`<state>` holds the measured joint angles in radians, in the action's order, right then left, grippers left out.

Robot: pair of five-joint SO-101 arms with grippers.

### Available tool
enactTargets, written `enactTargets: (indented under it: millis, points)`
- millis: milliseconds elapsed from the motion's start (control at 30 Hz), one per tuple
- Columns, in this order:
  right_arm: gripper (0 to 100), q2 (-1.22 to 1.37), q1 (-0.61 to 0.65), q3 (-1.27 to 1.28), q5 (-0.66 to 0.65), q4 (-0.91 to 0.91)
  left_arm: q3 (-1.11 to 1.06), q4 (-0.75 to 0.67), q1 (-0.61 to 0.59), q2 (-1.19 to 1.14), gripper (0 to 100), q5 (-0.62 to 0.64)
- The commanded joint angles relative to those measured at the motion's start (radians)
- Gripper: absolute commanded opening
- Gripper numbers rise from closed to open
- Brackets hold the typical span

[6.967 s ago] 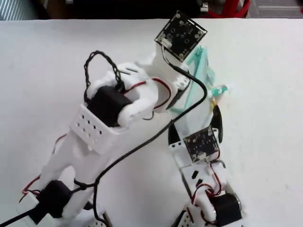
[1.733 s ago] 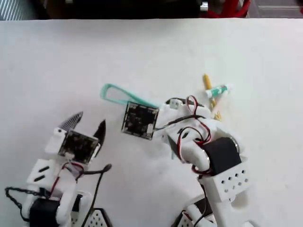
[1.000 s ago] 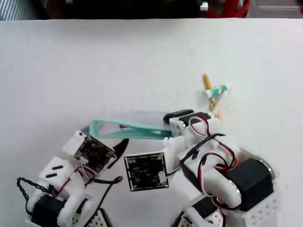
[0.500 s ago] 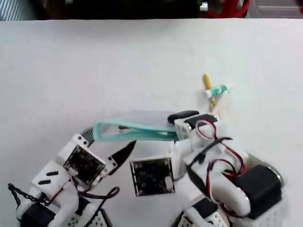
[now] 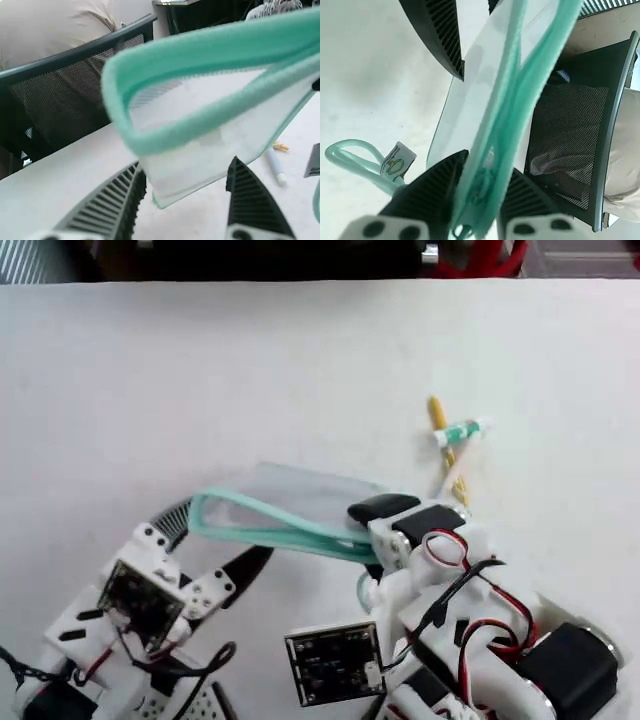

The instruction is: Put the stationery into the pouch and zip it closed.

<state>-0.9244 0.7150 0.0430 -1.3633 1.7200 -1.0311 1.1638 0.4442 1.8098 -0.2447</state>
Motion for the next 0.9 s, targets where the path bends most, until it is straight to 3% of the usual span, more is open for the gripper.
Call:
enactTargets:
  millis: [0, 233, 600, 867]
  points:
    - [1.8, 0.004, 0.042, -0.003, 0.023, -0.001, 0.081, -0.055, 0.054, 0.016, 26, 0.002]
    - [1.8, -0.041, 0.088, -0.002, 0.034, -0.001, -0.135, -0.296, -0.091, 0.016, 26, 0.002]
    - [1.8, -0.090, 0.088, 0.020, 0.025, 0.001, 0.051, -0.115, -0.113, 0.016, 26, 0.000]
    - [1.7, -0.133, 0.130, 0.035, 0.032, 0.002, -0.066, -0.295, -0.259, 0.016, 26, -0.061]
